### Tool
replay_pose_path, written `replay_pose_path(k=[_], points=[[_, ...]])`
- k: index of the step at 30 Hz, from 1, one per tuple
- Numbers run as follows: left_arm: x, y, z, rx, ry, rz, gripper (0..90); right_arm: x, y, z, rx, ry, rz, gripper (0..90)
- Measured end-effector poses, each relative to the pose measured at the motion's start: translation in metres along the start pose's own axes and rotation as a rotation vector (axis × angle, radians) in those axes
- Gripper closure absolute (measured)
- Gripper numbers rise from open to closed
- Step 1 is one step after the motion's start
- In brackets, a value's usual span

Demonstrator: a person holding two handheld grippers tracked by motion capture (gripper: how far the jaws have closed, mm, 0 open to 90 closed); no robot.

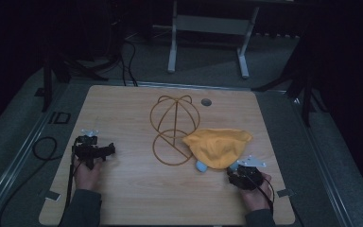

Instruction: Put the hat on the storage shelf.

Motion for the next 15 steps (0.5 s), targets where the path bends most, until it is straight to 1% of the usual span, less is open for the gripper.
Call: replay_pose_path(k=[2, 3, 4, 5, 6, 9, 10, 11, 12, 15], points=[[0.0000, 0.0000, 0.0000, 0.000, 0.000, 0.000, 1.1, 0.0005, -0.0015, 0.0029, 0.013, -0.025, -0.007, 44.2], [0.0000, 0.0000, 0.0000, 0.000, 0.000, 0.000, 1.1, 0.0005, -0.0015, 0.0029, 0.013, -0.025, -0.007, 44.2], [0.0000, 0.0000, 0.0000, -0.001, 0.000, 0.000, 1.1, 0.0005, -0.0021, 0.0062, 0.042, -0.059, -0.013, 49.3], [0.0000, 0.0000, 0.0000, -0.001, 0.000, 0.000, 1.1, 0.0007, -0.0020, 0.0076, 0.050, -0.068, -0.013, 55.3], [0.0000, 0.0000, 0.0000, 0.000, 0.000, 0.000, 1.1, 0.0009, -0.0017, 0.0084, 0.056, -0.062, -0.012, 60.7], [0.0000, 0.0000, 0.0000, 0.000, 0.000, 0.000, 1.1, 0.0017, -0.0013, 0.0085, 0.056, -0.051, -0.015, 71.0], [0.0000, 0.0000, 0.0000, 0.000, 0.000, 0.000, 1.1, 0.0020, -0.0012, 0.0082, 0.051, -0.042, -0.016, 73.3], [0.0000, 0.0000, 0.0000, 0.000, 0.000, 0.000, 1.1, 0.0020, -0.0012, 0.0082, 0.051, -0.042, -0.016, 73.3], [0.0000, 0.0000, 0.0000, 0.000, 0.000, 0.000, 1.1, 0.0026, -0.0007, 0.0067, 0.044, -0.016, -0.017, 77.1], [0.0000, 0.0000, 0.0000, 0.000, 0.000, 0.000, 1.1, 0.0055, 0.0014, 0.0062, 0.041, 0.000, -0.013, 79.2]])
Point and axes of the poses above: each handheld gripper's, and its own axes: y roughly backward along the jaws, x roughly out of its top, z roughly to its right, the point moved 1 cm from there along -y, roughly forward along the jaws, and after that the axes turned 12 degrees about z, right-handed, at the moved point
